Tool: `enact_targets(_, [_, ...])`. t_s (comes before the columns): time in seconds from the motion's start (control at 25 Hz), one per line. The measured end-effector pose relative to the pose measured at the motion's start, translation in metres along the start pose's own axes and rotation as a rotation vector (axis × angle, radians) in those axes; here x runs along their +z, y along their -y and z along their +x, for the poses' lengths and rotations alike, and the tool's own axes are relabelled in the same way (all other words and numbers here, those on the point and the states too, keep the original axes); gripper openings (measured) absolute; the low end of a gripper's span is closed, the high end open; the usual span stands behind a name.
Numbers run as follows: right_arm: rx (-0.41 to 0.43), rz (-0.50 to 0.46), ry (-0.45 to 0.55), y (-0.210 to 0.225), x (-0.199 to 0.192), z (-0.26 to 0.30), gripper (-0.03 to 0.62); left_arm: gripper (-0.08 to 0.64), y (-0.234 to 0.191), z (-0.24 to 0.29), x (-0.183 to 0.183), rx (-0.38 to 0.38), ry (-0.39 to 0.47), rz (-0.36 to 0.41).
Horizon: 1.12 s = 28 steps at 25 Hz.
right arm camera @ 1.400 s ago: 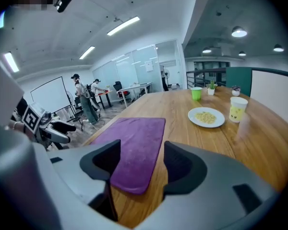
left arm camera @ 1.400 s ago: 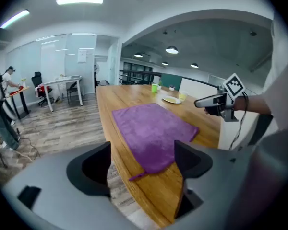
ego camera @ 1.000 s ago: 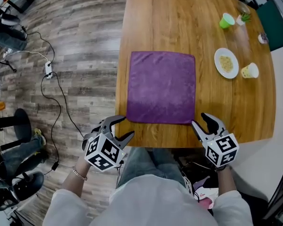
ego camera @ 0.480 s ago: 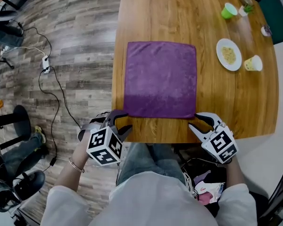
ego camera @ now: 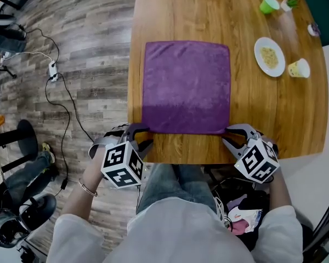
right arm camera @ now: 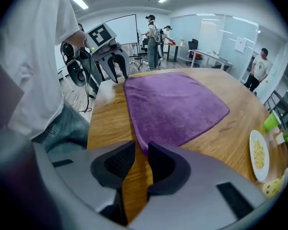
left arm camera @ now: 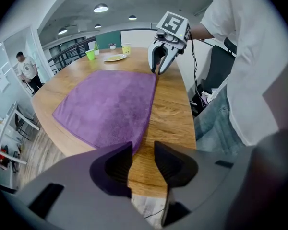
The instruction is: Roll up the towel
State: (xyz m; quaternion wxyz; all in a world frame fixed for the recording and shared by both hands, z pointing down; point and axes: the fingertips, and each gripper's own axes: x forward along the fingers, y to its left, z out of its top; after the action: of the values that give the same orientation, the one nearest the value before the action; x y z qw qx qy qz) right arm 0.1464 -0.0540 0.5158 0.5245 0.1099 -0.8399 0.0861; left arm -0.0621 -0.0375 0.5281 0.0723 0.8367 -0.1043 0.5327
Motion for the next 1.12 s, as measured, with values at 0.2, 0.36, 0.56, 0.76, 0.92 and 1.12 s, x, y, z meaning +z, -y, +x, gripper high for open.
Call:
enact_targets(0.2, [0.031,-0.045,-0.037,-0.003,-0.005,0.009,0.075,0.141,0.000,0.006,-0.002,-0.015,-0.021,0.002])
enact_targets(0.36, [0.038,-0.058,-0.047,-0.001,-0.007,0.013,0.059,0.141,-0.003,0.009,-0.003,-0.024,-0.025,-0.007])
enact_targets(0.56, [0.048,-0.046,-0.044,0.005,-0.007,0.014,0.026,0.104,-0.012,0.011,-0.002,-0.027,-0.026,-0.007])
enact_targets(0.76, [0.057,-0.030,-0.038,0.007,-0.008,0.013,0.018,0.044,-0.019,0.011,0.001,0.006,-0.026,0.007])
enact_targets(0.92, [0.051,-0.024,-0.036,0.004,-0.009,0.010,0.015,0.021,-0.013,0.007,0.001,0.018,-0.013,-0.018])
enact_targets(1.12, [0.068,0.020,-0.005,0.007,-0.002,0.001,0.015,0.020,-0.011,0.004,0.002,-0.010,-0.002,-0.047])
